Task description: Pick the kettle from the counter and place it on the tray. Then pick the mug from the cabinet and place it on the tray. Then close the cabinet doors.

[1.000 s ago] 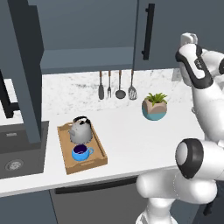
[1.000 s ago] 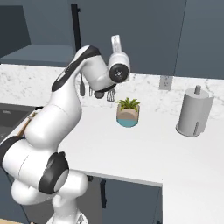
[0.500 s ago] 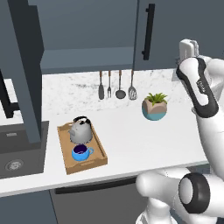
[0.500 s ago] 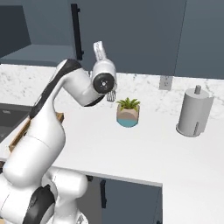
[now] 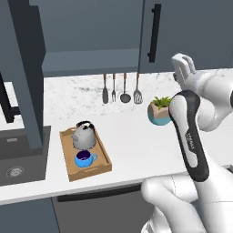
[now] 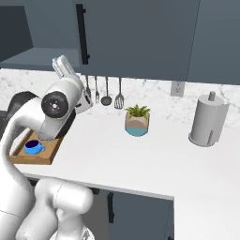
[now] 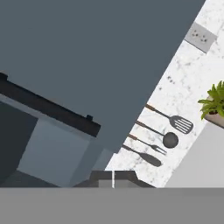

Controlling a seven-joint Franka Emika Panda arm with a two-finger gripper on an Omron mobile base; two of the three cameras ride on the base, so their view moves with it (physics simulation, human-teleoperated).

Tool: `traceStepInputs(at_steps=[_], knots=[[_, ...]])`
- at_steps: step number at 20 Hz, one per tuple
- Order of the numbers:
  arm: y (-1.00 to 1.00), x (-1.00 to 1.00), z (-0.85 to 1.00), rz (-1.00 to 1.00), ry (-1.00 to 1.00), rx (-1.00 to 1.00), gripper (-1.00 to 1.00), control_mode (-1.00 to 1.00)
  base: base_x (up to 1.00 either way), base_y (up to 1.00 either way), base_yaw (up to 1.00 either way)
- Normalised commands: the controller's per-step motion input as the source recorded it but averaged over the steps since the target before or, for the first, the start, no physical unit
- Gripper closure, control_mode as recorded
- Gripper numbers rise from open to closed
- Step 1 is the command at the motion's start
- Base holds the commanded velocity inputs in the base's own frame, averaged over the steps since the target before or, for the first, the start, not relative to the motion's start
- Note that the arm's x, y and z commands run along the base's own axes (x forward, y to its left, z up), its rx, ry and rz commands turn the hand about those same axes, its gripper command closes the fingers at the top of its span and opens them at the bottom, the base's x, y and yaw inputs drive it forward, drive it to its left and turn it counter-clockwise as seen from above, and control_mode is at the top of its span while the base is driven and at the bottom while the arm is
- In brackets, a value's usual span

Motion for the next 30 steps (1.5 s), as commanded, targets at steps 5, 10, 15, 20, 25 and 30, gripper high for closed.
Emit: traceStepInputs(at_steps=[5,10,15,20,25,30], knots=[[1.00,-1.00,0.00,-0.19,0.01,-0.17,1.00,-1.00,0.00,0.00,0.00],[0.89,-0.11,-0.76,0.26,0.19,-0.57,1.00,-1.00,0.00,0.00,0.00],[0.39,0.10,-0.85,0.30,0.01,-0.84,1.00,-1.00,0.00,0.00,0.00],[0.80,-0.02,-0.38,0.37,-0.02,-0.73,1.00,-1.00,0.00,0.00,0.00],[0.70,0.00,-0.32,0.46,-0.07,-0.73,1.00,-1.00,0.00,0.00,0.00],[0.03,0.00,-0.39,0.50,-0.13,-0.74,1.00,-1.00,0.00,0.00,0.00]])
